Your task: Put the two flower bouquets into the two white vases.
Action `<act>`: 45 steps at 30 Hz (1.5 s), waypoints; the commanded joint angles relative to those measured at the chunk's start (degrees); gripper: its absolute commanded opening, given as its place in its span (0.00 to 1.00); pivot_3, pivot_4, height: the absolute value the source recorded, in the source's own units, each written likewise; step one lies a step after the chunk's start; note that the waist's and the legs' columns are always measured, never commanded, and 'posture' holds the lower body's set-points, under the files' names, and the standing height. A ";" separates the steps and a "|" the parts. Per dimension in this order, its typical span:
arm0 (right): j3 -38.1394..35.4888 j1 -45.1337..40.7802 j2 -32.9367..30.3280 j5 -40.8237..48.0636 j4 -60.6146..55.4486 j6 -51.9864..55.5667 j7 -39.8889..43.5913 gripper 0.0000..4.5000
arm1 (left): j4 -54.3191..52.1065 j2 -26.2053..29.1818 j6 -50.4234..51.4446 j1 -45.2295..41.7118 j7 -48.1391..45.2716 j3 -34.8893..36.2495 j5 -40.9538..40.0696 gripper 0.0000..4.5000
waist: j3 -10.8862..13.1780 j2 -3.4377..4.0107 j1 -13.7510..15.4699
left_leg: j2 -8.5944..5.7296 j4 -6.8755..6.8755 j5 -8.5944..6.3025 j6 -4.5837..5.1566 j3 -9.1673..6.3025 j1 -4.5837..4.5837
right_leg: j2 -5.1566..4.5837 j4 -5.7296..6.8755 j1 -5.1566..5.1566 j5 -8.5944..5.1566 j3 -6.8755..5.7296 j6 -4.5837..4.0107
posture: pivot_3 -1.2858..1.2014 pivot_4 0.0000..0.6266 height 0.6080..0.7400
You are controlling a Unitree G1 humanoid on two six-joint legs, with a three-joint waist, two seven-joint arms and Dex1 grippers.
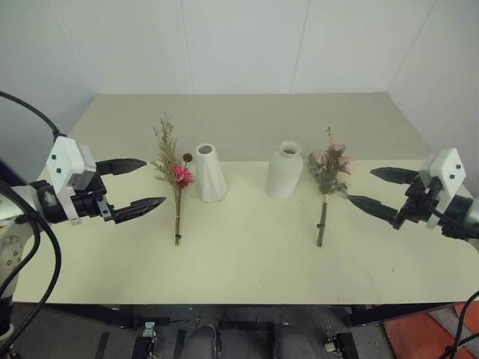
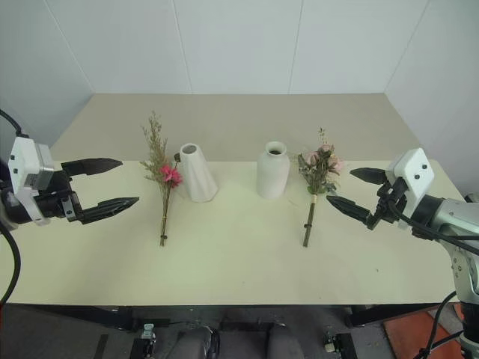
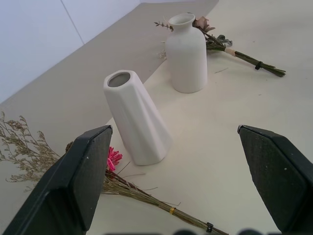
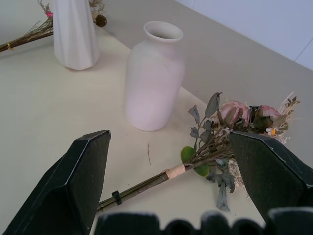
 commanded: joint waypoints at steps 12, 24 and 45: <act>-1.79 -0.72 -0.74 0.48 -1.67 -1.15 0.31 1.00 | -1.50 5.85 14.03 -3.45 10.13 -4.67 3.45 0.99 | 0.03 -0.06 0.00 | 0.01 0.00 0.00 0.00 -0.01 0.00 | 0.03 0.01 0.00 0.00 0.00 0.02 | 0.52 0.24 1.00; 0.33 -4.22 -0.01 0.67 -0.60 -1.87 1.56 1.00 | 4.82 0.94 45.97 -29.52 21.96 -29.76 8.27 0.99 | 0.21 -0.37 -0.13 | -0.02 0.01 0.03 -0.04 -0.02 0.00 | 0.09 0.08 -0.01 -0.10 0.05 0.41 | 0.52 0.24 1.00; 8.94 -20.94 -4.15 2.63 4.24 16.23 2.82 1.00 | 25.29 -8.14 53.83 -40.10 28.06 -40.52 16.61 0.99 | 0.32 -0.50 0.25 | -0.10 0.02 0.04 -0.08 0.02 -0.13 | 0.05 0.05 -0.15 0.13 0.11 0.13 | 0.52 0.24 1.00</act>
